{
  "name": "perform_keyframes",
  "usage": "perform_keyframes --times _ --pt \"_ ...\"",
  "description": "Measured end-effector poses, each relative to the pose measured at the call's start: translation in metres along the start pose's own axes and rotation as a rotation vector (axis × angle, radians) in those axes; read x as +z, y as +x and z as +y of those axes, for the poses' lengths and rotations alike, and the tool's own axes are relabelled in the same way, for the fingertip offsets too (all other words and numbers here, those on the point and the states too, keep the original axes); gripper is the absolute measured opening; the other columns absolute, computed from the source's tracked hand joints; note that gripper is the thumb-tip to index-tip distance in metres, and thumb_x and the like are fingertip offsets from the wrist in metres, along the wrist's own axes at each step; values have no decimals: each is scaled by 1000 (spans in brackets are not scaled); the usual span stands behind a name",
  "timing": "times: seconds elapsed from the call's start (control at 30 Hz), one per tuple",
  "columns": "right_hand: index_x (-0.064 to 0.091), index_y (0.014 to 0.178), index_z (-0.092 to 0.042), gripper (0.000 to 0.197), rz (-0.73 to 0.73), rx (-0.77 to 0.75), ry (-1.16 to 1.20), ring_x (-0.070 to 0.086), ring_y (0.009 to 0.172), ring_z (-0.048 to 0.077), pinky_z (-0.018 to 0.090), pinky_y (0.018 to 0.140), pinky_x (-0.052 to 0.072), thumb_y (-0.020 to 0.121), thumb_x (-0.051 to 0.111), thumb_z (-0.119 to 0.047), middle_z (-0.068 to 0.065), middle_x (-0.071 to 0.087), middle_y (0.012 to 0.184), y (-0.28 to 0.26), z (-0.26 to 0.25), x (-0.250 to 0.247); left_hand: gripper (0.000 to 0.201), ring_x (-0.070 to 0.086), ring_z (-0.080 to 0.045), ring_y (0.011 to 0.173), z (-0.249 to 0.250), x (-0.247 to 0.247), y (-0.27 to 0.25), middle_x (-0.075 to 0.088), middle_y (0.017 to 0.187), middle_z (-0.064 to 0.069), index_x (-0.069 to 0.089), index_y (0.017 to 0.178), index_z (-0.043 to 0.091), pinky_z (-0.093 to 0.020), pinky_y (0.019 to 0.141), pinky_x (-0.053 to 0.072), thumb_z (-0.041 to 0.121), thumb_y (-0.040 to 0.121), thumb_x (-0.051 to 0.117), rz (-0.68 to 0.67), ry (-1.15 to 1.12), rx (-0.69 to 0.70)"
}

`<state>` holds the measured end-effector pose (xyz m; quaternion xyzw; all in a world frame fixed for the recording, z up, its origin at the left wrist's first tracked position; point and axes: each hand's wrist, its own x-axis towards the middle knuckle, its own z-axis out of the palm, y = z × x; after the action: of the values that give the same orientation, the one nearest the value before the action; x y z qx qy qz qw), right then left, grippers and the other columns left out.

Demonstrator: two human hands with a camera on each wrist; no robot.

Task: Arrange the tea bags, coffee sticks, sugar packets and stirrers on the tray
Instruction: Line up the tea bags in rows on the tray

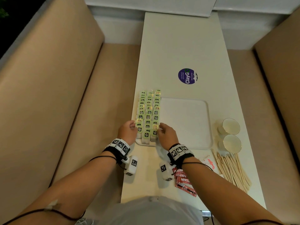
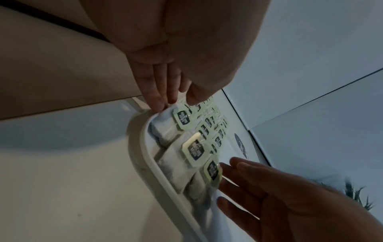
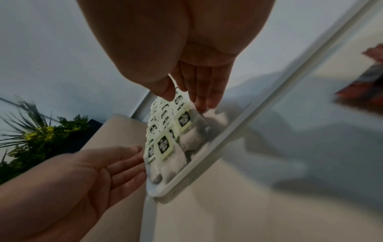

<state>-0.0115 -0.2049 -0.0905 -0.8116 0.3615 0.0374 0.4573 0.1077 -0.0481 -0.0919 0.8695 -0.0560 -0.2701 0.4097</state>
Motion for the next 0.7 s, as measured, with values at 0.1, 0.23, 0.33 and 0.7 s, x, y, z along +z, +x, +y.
perform_keyframes --times 0.1,0.23,0.33,0.7 --pt "60 133 -2 36 -20 21 23 63 119 30 39 103 48 101 52 -16 15 66 130 2 -5 2 45 60 -19 122 7 -1 1 61 138 -9 53 141 8 -23 96 43 11 96 60 -34 13 3" --pt "54 140 -5 42 6 30 63 62 120 27 36 102 47 101 54 -19 13 65 131 10 -9 -4 47 56 -20 128 9 -2 3 56 144 -9 49 144 7 -22 97 42 11 98 58 -63 15 -1" --pt "56 135 -12 36 -17 -7 92 60 119 20 33 97 50 100 53 -19 5 65 130 17 -13 -4 54 51 -20 135 10 -1 8 49 150 -12 41 149 5 -27 108 40 13 99 58 -110 -25 -11" --pt "54 134 -18 39 -26 -39 171 59 107 9 24 86 48 95 59 -23 -8 62 119 41 -24 -10 58 53 -28 127 25 3 20 60 134 -7 43 144 1 -31 103 39 27 96 59 -165 -40 17"
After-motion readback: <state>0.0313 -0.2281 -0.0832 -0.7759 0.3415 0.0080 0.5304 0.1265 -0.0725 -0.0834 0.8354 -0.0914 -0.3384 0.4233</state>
